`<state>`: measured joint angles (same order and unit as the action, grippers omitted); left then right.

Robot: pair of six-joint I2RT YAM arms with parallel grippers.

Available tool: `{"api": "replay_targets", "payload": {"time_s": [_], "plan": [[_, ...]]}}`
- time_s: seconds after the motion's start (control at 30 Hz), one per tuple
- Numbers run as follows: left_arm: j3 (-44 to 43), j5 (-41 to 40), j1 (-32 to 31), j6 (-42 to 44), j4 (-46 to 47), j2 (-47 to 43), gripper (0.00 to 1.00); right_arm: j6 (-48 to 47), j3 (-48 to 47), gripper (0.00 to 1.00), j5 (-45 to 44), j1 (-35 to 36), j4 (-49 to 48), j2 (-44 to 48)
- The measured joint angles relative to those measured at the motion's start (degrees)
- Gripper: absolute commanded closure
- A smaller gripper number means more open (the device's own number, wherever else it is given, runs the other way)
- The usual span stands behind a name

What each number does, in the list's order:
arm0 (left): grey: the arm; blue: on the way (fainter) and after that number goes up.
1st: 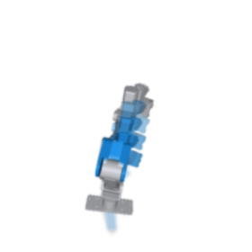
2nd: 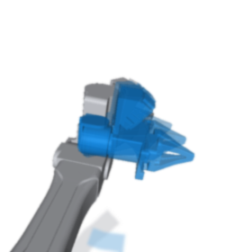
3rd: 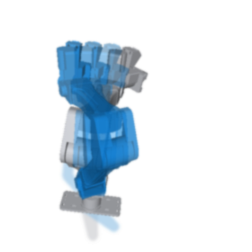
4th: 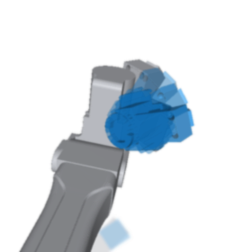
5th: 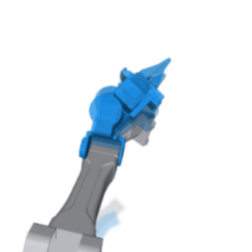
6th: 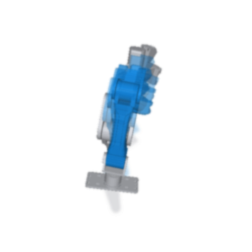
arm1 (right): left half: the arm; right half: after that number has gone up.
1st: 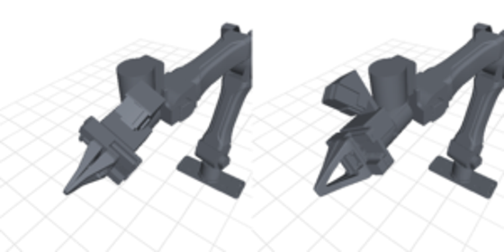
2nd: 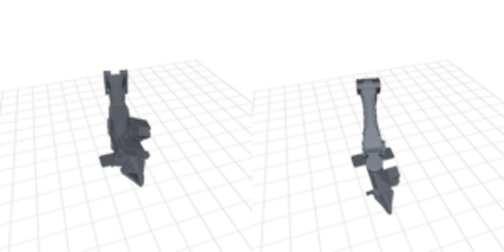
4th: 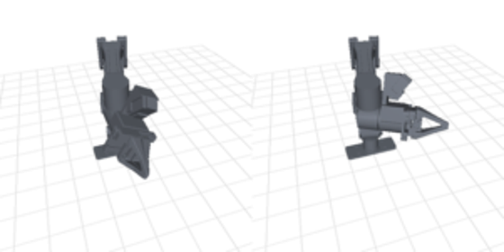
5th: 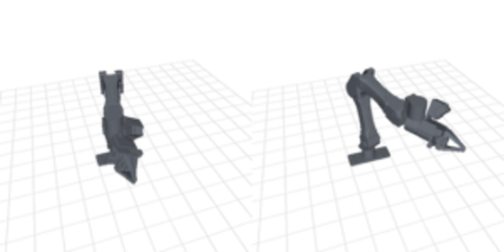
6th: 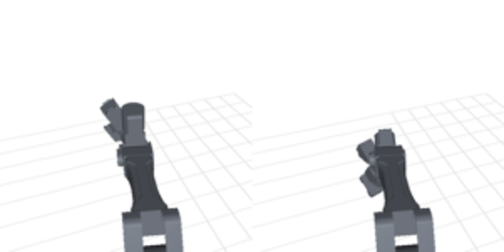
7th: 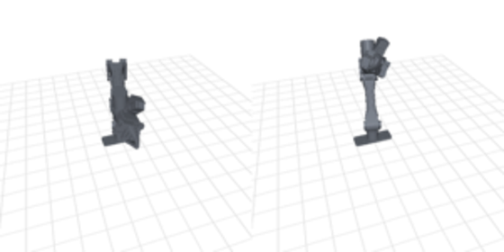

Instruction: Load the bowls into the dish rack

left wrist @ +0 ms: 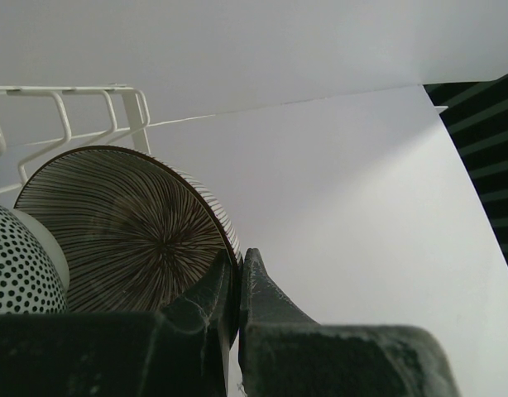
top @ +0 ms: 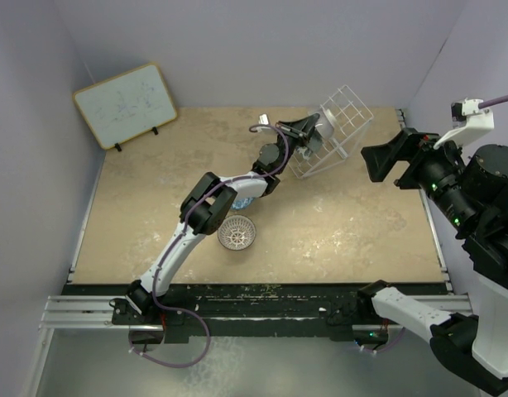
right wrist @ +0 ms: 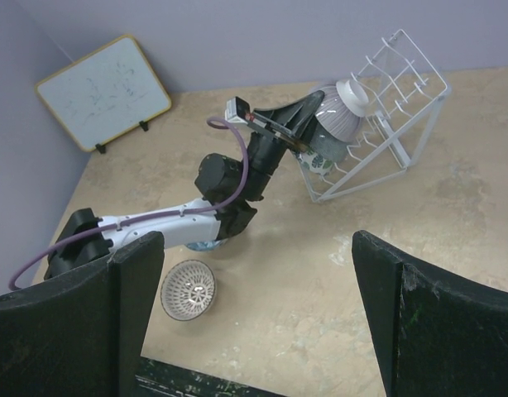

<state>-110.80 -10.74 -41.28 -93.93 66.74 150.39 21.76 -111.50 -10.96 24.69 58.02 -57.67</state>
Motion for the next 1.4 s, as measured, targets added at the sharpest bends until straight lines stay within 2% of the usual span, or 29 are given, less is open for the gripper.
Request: {"api": "replay_targets", "payload": {"time_s": [0.07,0.5,0.97,1.27,1.4], "plan": [[0.2,-0.02,0.0,0.0,-0.04,-0.02,0.89,-0.02,0.31,0.03,0.0,0.0,0.0,0.0],[3.96,-1.6,0.31,0.5,-3.39,-1.01,0.88,-0.33,0.66,0.03,0.02,0.0,0.02,0.04],[3.96,-1.16,0.39,2.67,-12.59,-3.82,0.83,-0.39,0.66,0.02,0.02,0.0,0.02,0.02],[4.85,-0.09,0.72,4.76,-21.33,-8.26,0.73,-0.39,0.66,0.02,0.04,0.0,0.0,-0.02],[5.95,0.11,0.83,5.07,-24.61,-9.97,0.63,-0.39,0.66,0.02,0.04,0.0,0.0,-0.02]]}}
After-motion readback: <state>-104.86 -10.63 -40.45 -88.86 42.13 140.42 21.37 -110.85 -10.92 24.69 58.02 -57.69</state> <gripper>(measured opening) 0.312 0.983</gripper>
